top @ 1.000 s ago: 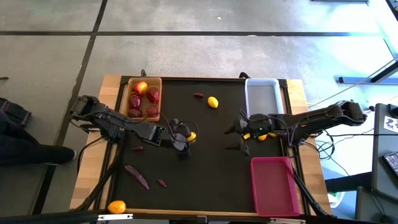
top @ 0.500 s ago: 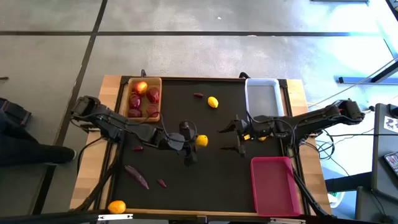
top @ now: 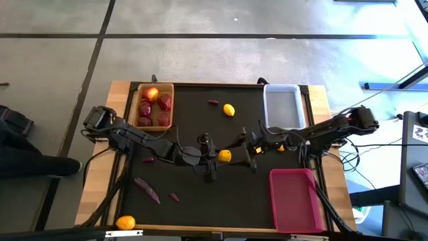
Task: Sort produce into baskets
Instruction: Put the lemon into the white bin
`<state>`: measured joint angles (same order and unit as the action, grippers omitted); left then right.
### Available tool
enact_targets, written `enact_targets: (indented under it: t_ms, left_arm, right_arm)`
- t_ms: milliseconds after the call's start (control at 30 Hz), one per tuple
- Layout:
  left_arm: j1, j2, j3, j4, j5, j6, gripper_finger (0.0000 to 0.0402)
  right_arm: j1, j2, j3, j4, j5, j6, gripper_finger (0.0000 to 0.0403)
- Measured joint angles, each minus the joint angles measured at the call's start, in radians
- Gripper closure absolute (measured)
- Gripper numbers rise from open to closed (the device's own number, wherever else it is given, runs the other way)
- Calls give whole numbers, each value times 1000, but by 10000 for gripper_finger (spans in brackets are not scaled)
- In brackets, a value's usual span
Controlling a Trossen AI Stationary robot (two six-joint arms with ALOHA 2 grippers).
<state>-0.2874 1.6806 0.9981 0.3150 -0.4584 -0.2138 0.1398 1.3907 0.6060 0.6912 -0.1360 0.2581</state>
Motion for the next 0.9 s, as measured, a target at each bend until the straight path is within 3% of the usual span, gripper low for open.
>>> enact_targets:
  t_ms: [133, 533, 800, 900]
  left_arm:
    - [0, 0, 0, 13, -4, 4, 194]
    - [2, 0, 0, 11, 10, -17, 188]
    - [5, 0, 0, 19, -8, -54, 103]
    - [6, 0, 0, 4, -10, -55, 88]
  right_arm:
    - [0, 20, 1, 15, 10, 0, 135]
    - [-3, 20, 1, -5, 10, -1, 326]
    - [-3, -4, 1, -31, 15, -40, 339]
    - [-3, -49, 1, -77, 32, -80, 337]
